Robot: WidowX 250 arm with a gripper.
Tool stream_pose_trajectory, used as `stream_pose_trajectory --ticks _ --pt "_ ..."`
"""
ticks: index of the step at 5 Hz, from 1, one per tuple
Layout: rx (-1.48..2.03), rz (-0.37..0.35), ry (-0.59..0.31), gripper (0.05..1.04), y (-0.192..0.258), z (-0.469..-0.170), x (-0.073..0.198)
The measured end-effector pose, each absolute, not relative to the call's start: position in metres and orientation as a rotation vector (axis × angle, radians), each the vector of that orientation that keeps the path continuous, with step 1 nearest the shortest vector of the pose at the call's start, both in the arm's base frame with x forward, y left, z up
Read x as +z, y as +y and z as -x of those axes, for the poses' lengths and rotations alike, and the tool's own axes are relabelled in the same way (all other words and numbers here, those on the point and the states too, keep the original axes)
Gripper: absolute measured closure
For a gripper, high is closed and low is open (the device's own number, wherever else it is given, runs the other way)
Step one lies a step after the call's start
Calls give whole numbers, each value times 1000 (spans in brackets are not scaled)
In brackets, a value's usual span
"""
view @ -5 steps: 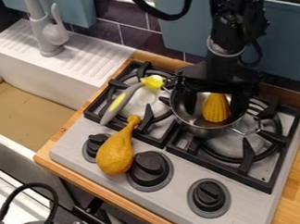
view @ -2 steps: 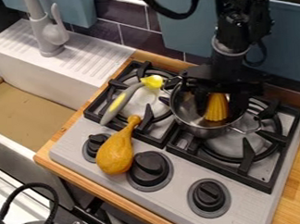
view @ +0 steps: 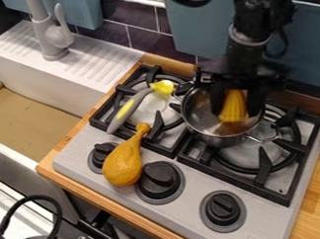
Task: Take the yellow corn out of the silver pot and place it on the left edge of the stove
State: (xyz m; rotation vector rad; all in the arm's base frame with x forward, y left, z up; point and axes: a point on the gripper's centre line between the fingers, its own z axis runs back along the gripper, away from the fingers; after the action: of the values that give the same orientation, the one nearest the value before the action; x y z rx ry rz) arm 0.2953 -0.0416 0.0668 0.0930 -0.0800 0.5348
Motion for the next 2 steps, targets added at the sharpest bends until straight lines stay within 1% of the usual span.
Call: stream_pose_trajectory --ticks 1,2 --pt "571 -61 -100 470 -39 -295 88" --pt "572 -27 -80 469 -35 -294 103"
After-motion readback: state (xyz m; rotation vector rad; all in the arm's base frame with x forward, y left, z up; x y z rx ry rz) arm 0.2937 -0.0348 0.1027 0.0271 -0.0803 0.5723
